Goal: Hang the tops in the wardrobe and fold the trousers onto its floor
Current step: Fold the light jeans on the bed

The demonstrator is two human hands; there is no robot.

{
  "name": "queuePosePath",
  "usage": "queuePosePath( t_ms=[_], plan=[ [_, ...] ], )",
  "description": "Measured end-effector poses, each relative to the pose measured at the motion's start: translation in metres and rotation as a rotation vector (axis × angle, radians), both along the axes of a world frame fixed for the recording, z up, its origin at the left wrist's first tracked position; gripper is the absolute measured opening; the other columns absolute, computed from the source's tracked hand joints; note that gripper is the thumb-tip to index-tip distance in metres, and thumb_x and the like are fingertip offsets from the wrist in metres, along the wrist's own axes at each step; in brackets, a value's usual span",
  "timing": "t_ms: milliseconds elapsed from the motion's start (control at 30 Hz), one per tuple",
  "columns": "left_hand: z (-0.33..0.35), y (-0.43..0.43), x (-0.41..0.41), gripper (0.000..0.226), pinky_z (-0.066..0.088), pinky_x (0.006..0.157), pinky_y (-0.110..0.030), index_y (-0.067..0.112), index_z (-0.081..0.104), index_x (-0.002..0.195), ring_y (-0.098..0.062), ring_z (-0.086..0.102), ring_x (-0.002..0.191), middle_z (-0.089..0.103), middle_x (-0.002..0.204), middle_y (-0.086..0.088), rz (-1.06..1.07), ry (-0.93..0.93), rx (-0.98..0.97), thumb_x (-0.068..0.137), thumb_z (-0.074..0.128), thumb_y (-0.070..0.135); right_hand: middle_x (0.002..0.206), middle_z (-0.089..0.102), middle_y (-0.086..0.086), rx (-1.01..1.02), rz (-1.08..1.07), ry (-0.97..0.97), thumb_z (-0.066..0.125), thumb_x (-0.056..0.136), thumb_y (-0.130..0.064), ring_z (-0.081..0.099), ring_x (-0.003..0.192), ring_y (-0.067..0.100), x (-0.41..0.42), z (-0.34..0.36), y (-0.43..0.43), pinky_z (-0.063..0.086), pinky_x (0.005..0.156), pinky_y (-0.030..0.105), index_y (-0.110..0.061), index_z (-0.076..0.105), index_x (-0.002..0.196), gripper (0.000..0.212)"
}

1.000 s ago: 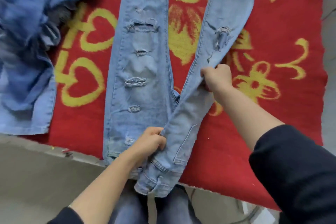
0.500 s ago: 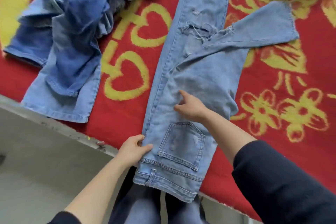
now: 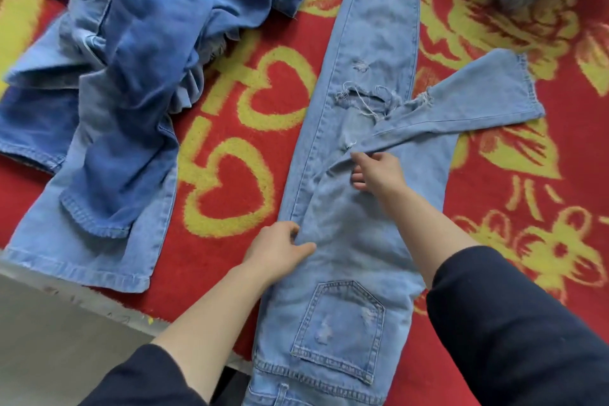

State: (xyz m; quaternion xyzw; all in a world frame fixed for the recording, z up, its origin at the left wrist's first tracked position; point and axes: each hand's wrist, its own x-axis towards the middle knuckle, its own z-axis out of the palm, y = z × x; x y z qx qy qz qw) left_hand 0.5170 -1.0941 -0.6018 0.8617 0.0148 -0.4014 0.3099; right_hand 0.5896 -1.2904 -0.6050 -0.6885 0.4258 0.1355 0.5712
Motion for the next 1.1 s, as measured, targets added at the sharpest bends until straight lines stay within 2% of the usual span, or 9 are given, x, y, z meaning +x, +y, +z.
queuePosePath(
  t_ms=[167, 300, 433, 567, 667, 733, 900, 1000, 1100],
  plan=[
    [-0.011, -0.015, 0.019, 0.032, 0.037, 0.058, -0.033, 0.017, 0.051, 0.064, -0.026, 0.059, 0.074, 0.058, 0.066, 0.001, -0.061, -0.021, -0.026, 0.085, 0.062, 0.04, 0.108, 0.059, 0.019, -0.034, -0.29, 0.09, 0.068, 0.084, -0.012, 0.06, 0.067, 0.023, 0.045, -0.011, -0.01, 0.055, 0.049, 0.032, 0.004, 0.045, 0.126, 0.051],
    [-0.005, 0.001, 0.036, 0.022, 0.045, 0.062, -0.032, 0.017, 0.068, 0.071, -0.018, 0.063, 0.069, 0.068, 0.069, 0.002, -0.018, 0.071, -0.18, 0.085, 0.066, 0.034, 0.112, 0.063, 0.006, -0.281, -0.495, -0.052, 0.063, 0.079, -0.009, 0.062, 0.099, 0.027, 0.071, -0.001, -0.006, 0.047, 0.077, 0.028, -0.007, 0.051, 0.121, 0.044],
    [-0.006, 0.031, 0.036, 0.022, 0.05, 0.07, -0.036, 0.015, 0.072, 0.078, -0.019, 0.064, 0.074, 0.07, 0.073, -0.002, 0.033, -0.042, -0.051, 0.08, 0.067, 0.037, 0.085, 0.062, -0.005, -0.368, -0.069, -0.277, 0.06, 0.076, -0.01, 0.063, 0.085, 0.02, 0.074, 0.005, 0.031, 0.048, 0.072, 0.028, -0.015, 0.054, 0.107, 0.033],
    [-0.016, 0.045, 0.031, 0.008, 0.052, 0.072, -0.034, 0.025, 0.067, 0.08, -0.012, 0.064, 0.075, 0.068, 0.07, 0.008, 0.129, -0.023, -0.002, 0.08, 0.067, 0.033, 0.085, 0.061, 0.006, -0.165, 0.197, -0.069, 0.062, 0.082, -0.011, 0.065, 0.077, 0.024, 0.073, -0.012, 0.043, 0.056, 0.074, 0.041, -0.013, 0.047, 0.127, 0.048],
    [-0.022, 0.035, 0.041, 0.014, 0.05, 0.068, -0.032, 0.029, 0.058, 0.09, -0.009, 0.06, 0.074, 0.064, 0.073, 0.011, 0.154, -0.099, 0.023, 0.08, 0.065, 0.035, 0.078, 0.057, 0.007, -0.019, -0.03, -0.113, 0.065, 0.082, -0.015, 0.056, 0.054, 0.016, 0.078, -0.016, 0.033, 0.052, 0.053, 0.032, -0.014, 0.04, 0.123, 0.048],
    [-0.024, 0.021, 0.053, 0.036, 0.05, 0.078, -0.034, 0.033, 0.05, 0.113, -0.011, 0.054, 0.093, 0.055, 0.099, 0.015, 0.094, -0.24, 0.058, 0.081, 0.064, 0.039, 0.084, 0.058, 0.008, 0.028, -0.211, -0.153, 0.067, 0.082, -0.019, 0.055, 0.052, 0.014, 0.083, -0.015, 0.02, 0.049, 0.047, 0.026, -0.013, 0.039, 0.123, 0.05],
    [-0.031, -0.02, 0.107, 0.076, 0.022, 0.113, -0.032, 0.023, 0.021, 0.149, -0.018, 0.016, 0.141, 0.018, 0.153, 0.001, -0.107, -0.459, 0.084, 0.087, 0.059, 0.043, 0.106, 0.064, 0.011, 0.1, -0.616, -0.229, 0.067, 0.084, -0.015, 0.062, 0.072, 0.02, 0.105, -0.007, -0.029, 0.051, 0.055, 0.027, -0.008, 0.051, 0.119, 0.039],
    [-0.035, -0.038, 0.15, 0.088, 0.002, 0.118, -0.034, 0.024, 0.008, 0.153, -0.021, -0.009, 0.148, -0.005, 0.161, 0.0, -0.218, -0.415, 0.083, 0.086, 0.059, 0.047, 0.087, 0.066, 0.009, 0.206, -0.793, -0.315, 0.066, 0.08, -0.014, 0.065, 0.067, 0.021, 0.125, 0.003, -0.06, 0.052, 0.054, 0.025, -0.007, 0.056, 0.117, 0.038],
    [-0.038, -0.048, 0.193, 0.097, 0.002, 0.119, -0.041, 0.025, -0.001, 0.153, -0.029, -0.015, 0.146, -0.013, 0.161, -0.004, -0.297, -0.379, 0.14, 0.082, 0.057, 0.056, 0.08, 0.066, 0.004, 0.221, -0.894, -0.312, 0.07, 0.074, -0.027, 0.067, 0.071, 0.022, 0.149, 0.009, -0.096, 0.055, 0.058, 0.028, -0.01, 0.06, 0.09, 0.026]
  ],
)
